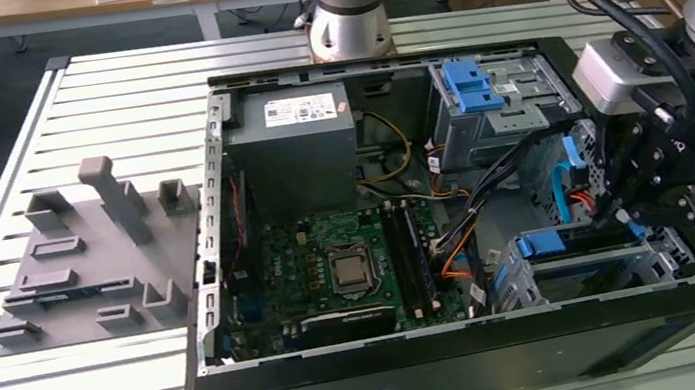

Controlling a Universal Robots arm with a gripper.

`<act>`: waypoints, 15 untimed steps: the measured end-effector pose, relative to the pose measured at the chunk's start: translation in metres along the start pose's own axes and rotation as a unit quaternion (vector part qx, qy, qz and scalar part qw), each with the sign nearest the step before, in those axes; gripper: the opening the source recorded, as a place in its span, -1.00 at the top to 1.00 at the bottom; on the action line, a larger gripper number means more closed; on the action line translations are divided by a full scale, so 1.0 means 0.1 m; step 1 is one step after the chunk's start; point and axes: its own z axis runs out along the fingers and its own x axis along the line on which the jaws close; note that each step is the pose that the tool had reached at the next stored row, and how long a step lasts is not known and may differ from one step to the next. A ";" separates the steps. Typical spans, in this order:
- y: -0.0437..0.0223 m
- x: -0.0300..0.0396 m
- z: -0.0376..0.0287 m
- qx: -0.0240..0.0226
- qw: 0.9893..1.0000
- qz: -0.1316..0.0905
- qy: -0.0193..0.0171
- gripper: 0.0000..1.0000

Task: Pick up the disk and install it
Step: 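Insert the first disk wire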

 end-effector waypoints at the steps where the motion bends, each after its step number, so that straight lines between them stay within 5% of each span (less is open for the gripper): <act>1: 0.000 0.000 0.010 0.000 1.000 0.000 0.000 0.68; 9: 0.000 0.000 0.021 0.000 1.000 0.000 0.000 0.65; 15: 0.003 0.000 -0.090 0.000 1.000 0.000 0.000 0.54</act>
